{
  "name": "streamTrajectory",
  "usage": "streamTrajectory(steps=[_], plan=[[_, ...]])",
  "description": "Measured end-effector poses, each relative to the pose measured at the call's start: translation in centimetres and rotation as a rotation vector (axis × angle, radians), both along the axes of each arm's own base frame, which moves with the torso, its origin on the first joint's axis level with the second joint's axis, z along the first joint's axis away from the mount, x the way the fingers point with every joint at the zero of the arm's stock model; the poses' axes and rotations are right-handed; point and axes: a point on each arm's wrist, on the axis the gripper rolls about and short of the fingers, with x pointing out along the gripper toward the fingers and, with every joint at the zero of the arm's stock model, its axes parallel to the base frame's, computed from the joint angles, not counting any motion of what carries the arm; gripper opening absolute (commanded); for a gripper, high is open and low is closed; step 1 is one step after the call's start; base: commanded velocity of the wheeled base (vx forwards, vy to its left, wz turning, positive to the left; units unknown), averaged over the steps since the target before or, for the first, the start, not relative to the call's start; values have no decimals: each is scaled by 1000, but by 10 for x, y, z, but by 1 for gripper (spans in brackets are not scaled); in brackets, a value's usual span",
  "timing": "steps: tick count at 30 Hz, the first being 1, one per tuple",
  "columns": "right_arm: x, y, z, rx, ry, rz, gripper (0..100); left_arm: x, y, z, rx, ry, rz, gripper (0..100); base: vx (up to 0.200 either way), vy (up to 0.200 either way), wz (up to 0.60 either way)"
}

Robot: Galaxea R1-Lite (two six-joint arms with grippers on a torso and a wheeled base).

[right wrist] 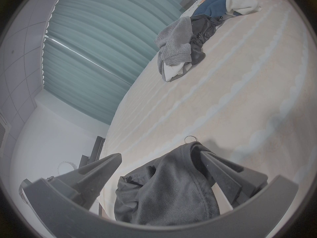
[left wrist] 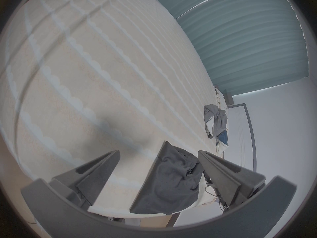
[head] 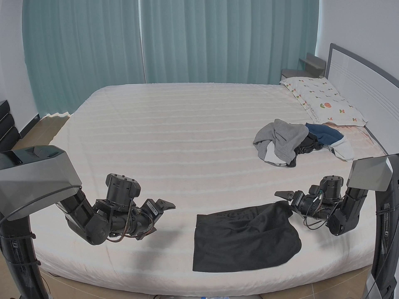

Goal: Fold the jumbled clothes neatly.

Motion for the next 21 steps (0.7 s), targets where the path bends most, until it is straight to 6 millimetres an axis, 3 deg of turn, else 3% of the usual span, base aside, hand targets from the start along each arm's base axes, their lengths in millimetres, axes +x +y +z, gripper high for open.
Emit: streamTrajectory(steps=[9,15,21], plan=[[-3,0,-5,-1,-3,-2,100,-7,-4,0,2,12,-15,100,0,-200,0],[-4,0,-6,-2,1,-2,100,-5,-4,1,6,-3,-18,100,0,0,0],[-4,4,-7,-8,5,-3,100,10,-2,7,3,-49,-5,100,0,0,0]])
